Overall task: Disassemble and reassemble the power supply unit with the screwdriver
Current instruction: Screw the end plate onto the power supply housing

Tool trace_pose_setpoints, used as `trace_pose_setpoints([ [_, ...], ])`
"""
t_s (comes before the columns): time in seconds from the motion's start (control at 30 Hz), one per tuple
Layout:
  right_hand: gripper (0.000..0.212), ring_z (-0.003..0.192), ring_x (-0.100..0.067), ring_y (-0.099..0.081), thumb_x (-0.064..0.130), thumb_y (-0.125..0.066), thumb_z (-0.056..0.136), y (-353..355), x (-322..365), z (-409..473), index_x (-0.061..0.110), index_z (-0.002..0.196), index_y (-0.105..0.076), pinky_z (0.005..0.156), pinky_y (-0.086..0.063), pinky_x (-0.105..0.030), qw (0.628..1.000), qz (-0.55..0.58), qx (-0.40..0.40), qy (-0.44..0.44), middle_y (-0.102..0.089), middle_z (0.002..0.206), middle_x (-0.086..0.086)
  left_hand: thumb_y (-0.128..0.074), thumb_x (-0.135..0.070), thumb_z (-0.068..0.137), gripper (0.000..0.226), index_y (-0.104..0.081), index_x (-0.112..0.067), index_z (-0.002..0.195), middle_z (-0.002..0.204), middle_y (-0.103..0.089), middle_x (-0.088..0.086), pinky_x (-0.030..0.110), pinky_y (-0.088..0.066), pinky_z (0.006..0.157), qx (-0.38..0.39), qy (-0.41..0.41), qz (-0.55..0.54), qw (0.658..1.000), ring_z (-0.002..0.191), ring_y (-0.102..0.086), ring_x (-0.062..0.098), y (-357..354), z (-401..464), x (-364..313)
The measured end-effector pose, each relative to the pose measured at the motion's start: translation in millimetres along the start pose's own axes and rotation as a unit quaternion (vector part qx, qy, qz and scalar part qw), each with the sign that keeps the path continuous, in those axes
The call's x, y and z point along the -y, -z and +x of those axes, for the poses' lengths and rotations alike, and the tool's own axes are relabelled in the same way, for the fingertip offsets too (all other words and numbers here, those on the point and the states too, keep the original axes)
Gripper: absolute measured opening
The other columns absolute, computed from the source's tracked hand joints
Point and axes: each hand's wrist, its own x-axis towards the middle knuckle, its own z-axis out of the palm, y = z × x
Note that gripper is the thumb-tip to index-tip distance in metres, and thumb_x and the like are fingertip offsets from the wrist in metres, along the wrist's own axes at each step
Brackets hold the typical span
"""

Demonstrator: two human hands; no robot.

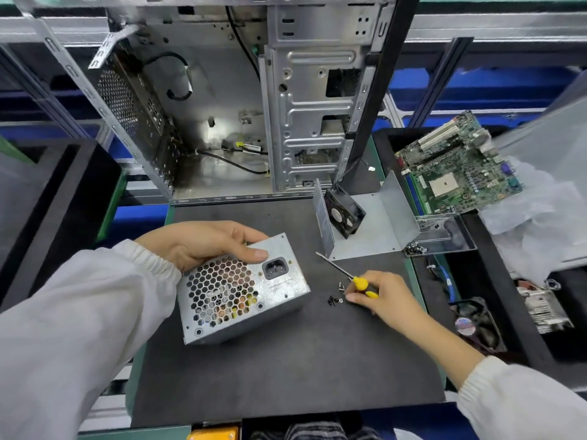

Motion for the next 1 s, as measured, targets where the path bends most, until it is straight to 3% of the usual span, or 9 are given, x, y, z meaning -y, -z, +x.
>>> trace_pose_setpoints([
  [0.13, 0.014, 0.075, -0.009, -0.056, 0.027, -0.078, 0.075, -13, -5, -1, 0.034, 0.071, -0.067, 0.071, -0.045, -0.038, 0.999, -0.022, -0.013, 0.025, -0.058, 0.081, 0.010, -0.059, -0.005, 0.090, 0.033, -0.063, 0.000, 0.122, 0.109, -0.068, 0.025, 0.035, -0.061, 0.073, -0.010, -0.010, 0.000, 1.000, 0.082, -0.073, 0.027, -1, -1, 1],
  [0.3, 0.009, 0.072, -0.007, -0.054, 0.029, -0.071, 0.083, -13, -2, -5, 0.027, 0.076, -0.065, 0.067, -0.046, -0.037, 0.996, -0.069, -0.014, 0.059, -0.056, 0.079, 0.010, -0.063, -0.008, 0.090, 0.034, -0.063, -0.001, 0.124, 0.124, -0.058, 0.033, 0.037, -0.058, 0.077, -0.022, -0.023, 0.012, 0.999, 0.084, -0.071, 0.028, -1, -1, 2],
  [0.43, 0.012, 0.045, -0.012, -0.048, 0.021, -0.069, 0.084, 6, 24, -15, 0.026, 0.074, -0.063, 0.048, -0.043, -0.027, 0.995, 0.082, -0.036, 0.051, -0.067, 0.071, -0.002, -0.065, -0.010, 0.088, 0.033, -0.066, -0.005, 0.120, 0.119, -0.063, 0.030, 0.035, -0.059, 0.076, -0.026, -0.026, 0.026, 0.999, 0.083, -0.072, 0.027, -1, -2, 3],
  [0.5, 0.006, 0.050, -0.010, -0.050, 0.025, -0.072, 0.081, 15, 50, -16, 0.027, 0.077, -0.067, 0.050, -0.042, -0.020, 0.986, 0.152, -0.029, 0.070, -0.069, 0.075, -0.004, -0.066, -0.012, 0.087, 0.033, -0.068, -0.007, 0.119, 0.119, -0.064, 0.030, 0.035, -0.059, 0.076, -0.038, -0.029, 0.037, 0.998, 0.084, -0.072, 0.027, -2, -3, 4],
  [0.57, 0.005, 0.059, -0.003, -0.055, 0.027, -0.075, 0.078, 21, 80, -15, 0.026, 0.079, -0.071, 0.055, -0.042, -0.013, 0.977, 0.186, -0.008, 0.100, -0.068, 0.072, 0.005, -0.067, -0.013, 0.086, 0.035, -0.067, -0.006, 0.120, 0.119, -0.063, 0.030, 0.035, -0.059, 0.076, -0.040, -0.033, 0.040, 0.998, 0.085, -0.072, 0.027, -3, -3, 4],
  [0.67, 0.004, 0.056, 0.004, -0.050, 0.023, -0.076, 0.078, 26, 115, -6, 0.023, 0.077, -0.072, 0.055, -0.037, -0.004, 0.974, 0.171, 0.015, 0.146, -0.061, 0.061, 0.018, -0.067, -0.015, 0.085, 0.038, -0.065, -0.005, 0.122, 0.121, -0.062, 0.031, 0.037, -0.058, 0.078, -0.043, -0.035, 0.046, 0.997, 0.087, -0.070, 0.029, -4, -3, 4],
  [0.83, 0.005, 0.072, 0.002, -0.059, 0.021, -0.073, 0.081, 26, 133, 5, 0.026, 0.080, -0.072, 0.069, -0.044, -0.010, 0.983, 0.098, 0.033, 0.155, -0.068, 0.074, 0.016, -0.067, -0.015, 0.085, 0.037, -0.066, -0.006, 0.121, 0.121, -0.061, 0.031, 0.038, -0.055, 0.082, -0.051, -0.048, 0.056, 0.996, 0.088, -0.067, 0.030, -6, -4, 5],
  [1.0, 0.004, 0.076, -0.012, -0.059, 0.014, -0.074, 0.080, 12, 128, 2, 0.016, 0.083, -0.073, 0.070, -0.046, -0.022, 0.976, 0.035, -0.055, 0.207, -0.068, 0.079, 0.005, -0.067, -0.015, 0.083, 0.041, -0.065, -0.004, 0.122, 0.122, -0.061, 0.031, 0.036, -0.055, 0.080, -0.057, -0.053, 0.064, 0.995, 0.086, -0.066, 0.029, -6, -3, 5],
])
